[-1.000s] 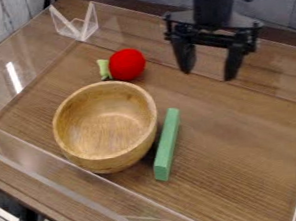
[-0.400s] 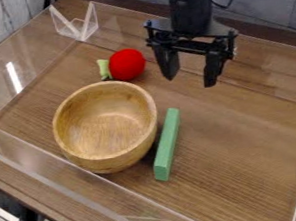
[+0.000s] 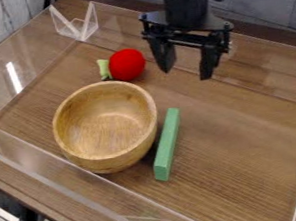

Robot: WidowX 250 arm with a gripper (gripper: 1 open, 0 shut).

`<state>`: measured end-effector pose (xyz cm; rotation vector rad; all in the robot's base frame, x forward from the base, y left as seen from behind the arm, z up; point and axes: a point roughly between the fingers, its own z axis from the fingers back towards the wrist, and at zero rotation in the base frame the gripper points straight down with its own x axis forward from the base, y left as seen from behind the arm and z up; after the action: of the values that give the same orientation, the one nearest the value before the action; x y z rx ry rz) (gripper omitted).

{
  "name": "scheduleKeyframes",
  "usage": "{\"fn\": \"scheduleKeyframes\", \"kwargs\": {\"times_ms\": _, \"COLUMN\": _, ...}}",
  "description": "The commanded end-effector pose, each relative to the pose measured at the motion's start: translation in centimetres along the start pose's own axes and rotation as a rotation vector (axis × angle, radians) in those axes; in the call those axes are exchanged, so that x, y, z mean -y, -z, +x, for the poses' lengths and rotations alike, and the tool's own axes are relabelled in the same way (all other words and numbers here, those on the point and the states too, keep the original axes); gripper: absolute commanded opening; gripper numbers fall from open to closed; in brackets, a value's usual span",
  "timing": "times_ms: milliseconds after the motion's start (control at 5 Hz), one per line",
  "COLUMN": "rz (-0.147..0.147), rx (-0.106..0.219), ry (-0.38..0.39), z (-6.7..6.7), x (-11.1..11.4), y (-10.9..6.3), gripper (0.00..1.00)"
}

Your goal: Move the red fruit to the left

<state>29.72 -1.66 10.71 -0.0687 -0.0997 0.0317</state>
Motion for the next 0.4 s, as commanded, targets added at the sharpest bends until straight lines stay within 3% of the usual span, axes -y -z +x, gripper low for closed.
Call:
{"fn": "scheduleKeyframes", "kwargs": {"times_ms": 0, "rz": -0.004, "rx": 0.044, "ry": 0.011, "z": 0.85, "x": -0.84, "y": -0.27, "gripper": 1.0}}
{"fn": "scheduleKeyframes", "kwargs": {"times_ms": 200, "rz": -0.013, "rx": 0.036, "ry": -0.036, "z": 1.04, "x": -0.99, "y": 0.2, "gripper": 1.0}}
